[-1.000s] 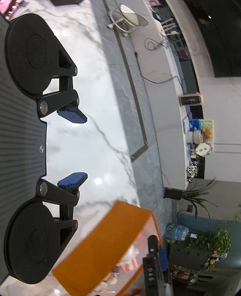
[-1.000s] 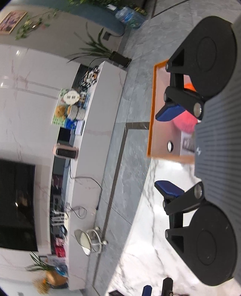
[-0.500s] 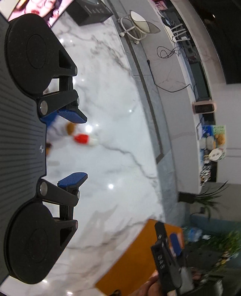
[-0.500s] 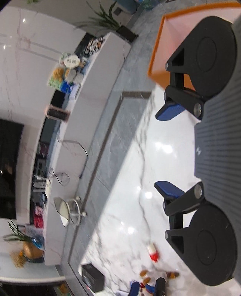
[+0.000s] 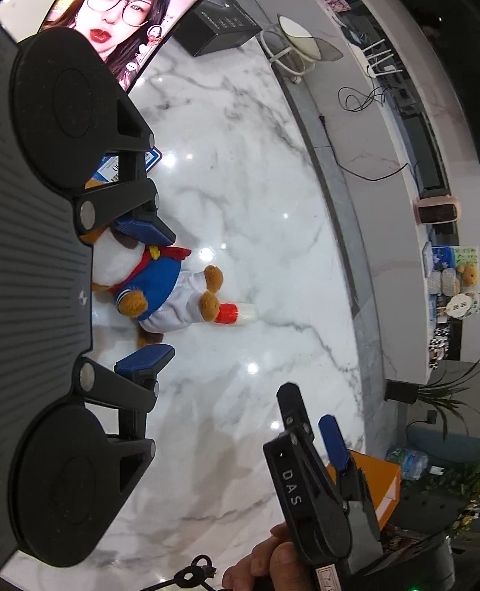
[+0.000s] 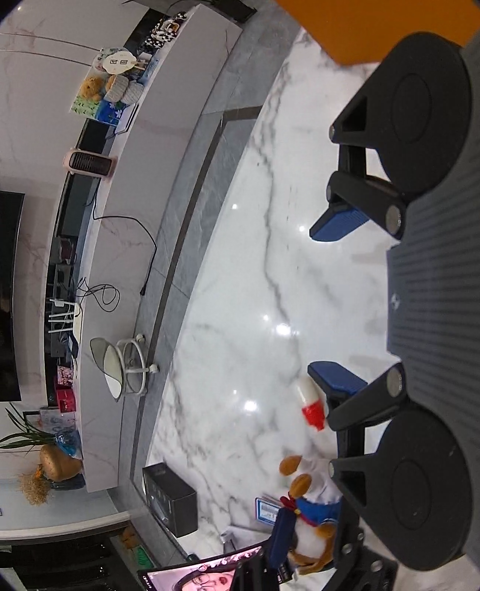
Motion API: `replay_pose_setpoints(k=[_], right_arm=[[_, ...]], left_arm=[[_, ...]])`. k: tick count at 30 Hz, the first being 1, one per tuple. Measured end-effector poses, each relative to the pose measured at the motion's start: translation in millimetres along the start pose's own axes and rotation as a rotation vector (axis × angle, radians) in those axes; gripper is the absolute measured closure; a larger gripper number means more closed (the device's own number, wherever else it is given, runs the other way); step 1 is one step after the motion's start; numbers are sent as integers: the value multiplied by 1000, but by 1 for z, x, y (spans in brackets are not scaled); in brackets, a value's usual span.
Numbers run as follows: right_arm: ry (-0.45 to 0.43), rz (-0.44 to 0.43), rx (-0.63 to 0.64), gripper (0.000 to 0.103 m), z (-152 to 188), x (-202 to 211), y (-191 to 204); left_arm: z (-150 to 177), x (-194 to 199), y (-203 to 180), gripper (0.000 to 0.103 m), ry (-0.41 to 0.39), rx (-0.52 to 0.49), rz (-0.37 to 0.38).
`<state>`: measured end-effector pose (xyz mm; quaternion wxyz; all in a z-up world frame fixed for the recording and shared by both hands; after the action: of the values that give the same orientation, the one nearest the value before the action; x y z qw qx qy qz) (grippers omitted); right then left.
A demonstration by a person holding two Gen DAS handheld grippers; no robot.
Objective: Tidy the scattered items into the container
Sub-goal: 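Move the left tool to the plush dog while the right tool moves to the bottle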
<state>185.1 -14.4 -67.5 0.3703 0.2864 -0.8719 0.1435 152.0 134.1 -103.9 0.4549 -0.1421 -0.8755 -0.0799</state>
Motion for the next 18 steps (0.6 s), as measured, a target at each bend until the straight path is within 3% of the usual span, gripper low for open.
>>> replay_pose_setpoints(k=[8,14,15,18], right_arm=[[19,-11,24,29,3,-12,14],[32,-36,32,29,4,-15,25],[34,-40,30,29,4,-15,26],[41,-43,7,29,0,-19,29]], left_arm=[[7,6,-2,31,90,-54,-1],[6,24,1,20,97,-88,-11],[7,25,1,14,98,-96,-11],[12,20,0,12,125,-131,-16]])
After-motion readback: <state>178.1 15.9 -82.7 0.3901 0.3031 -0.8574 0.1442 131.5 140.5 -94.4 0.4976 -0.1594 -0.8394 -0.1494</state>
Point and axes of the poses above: each gripper's, at about its wrist camera, not at the fingertips, and x roughly against the way its jaws point, y to its left, z to its underside, the point moved 8 cm from there along -x, roughly the way its jaws point, and after that the axes turned 1 degree about y, right-handed, at the moved point
